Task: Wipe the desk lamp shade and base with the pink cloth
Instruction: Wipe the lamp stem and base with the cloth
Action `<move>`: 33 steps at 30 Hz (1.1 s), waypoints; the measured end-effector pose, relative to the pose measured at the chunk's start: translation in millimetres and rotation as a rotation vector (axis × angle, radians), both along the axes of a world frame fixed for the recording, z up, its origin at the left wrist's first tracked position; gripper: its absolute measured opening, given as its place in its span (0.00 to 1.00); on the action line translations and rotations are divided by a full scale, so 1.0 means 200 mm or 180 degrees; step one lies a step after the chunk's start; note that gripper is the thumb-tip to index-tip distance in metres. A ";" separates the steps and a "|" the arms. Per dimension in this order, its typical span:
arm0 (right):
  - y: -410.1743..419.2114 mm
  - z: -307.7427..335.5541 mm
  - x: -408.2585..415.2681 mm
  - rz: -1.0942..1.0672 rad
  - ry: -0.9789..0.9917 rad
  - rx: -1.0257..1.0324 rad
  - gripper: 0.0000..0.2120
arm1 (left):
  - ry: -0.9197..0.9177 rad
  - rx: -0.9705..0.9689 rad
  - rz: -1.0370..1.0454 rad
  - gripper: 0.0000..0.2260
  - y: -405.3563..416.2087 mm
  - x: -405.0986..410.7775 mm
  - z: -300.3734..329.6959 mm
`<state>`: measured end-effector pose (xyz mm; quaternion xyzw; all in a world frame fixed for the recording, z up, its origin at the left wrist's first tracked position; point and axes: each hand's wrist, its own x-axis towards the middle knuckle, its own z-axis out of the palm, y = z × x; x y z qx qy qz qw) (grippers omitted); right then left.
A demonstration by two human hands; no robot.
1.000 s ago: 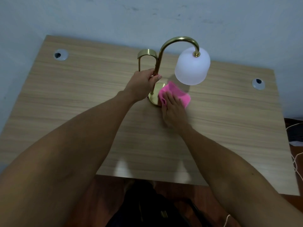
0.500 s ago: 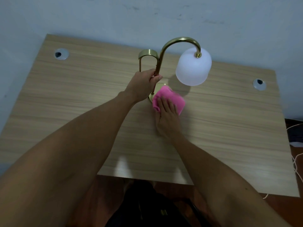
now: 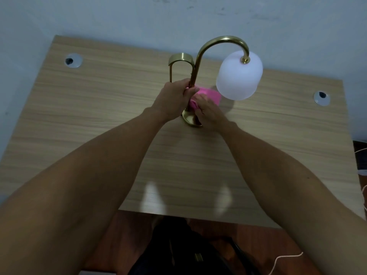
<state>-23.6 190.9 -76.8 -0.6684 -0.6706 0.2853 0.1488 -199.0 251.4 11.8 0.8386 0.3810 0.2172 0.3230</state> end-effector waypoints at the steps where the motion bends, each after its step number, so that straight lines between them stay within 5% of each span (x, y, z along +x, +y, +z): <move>1: -0.05 0.00 -0.02 -0.0224 0.0079 0.0077 0.23 | -0.0005 0.0005 0.0023 0.11 0.00 0.00 0.00; 8: -0.42 -0.15 -0.33 -0.1480 -0.0085 0.0458 0.27 | -0.0006 -0.0116 0.0119 0.13 -0.02 0.01 0.00; 12: -0.47 -0.22 -0.55 -0.0934 -0.0752 0.0918 0.26 | 0.0066 -0.0330 0.0122 0.14 -0.02 0.01 0.02; 19: -0.37 -0.18 -0.46 -0.0493 -0.0870 0.0920 0.25 | 0.0067 -0.0390 0.0099 0.13 -0.03 0.01 0.05; 24: -0.51 -0.11 -0.24 -0.0330 -0.0537 0.0763 0.25 | 0.0046 -0.0348 0.0118 0.14 -0.03 0.00 0.06; 28: -0.36 -0.06 -0.20 -0.1199 0.0392 0.0809 0.21 | 0.0060 -0.0313 0.0100 0.13 -0.03 0.00 0.05; 33: -0.09 -0.03 -0.13 -0.0790 -0.0077 0.0285 0.25 | 0.0026 -0.0154 0.0044 0.10 -0.01 0.00 0.03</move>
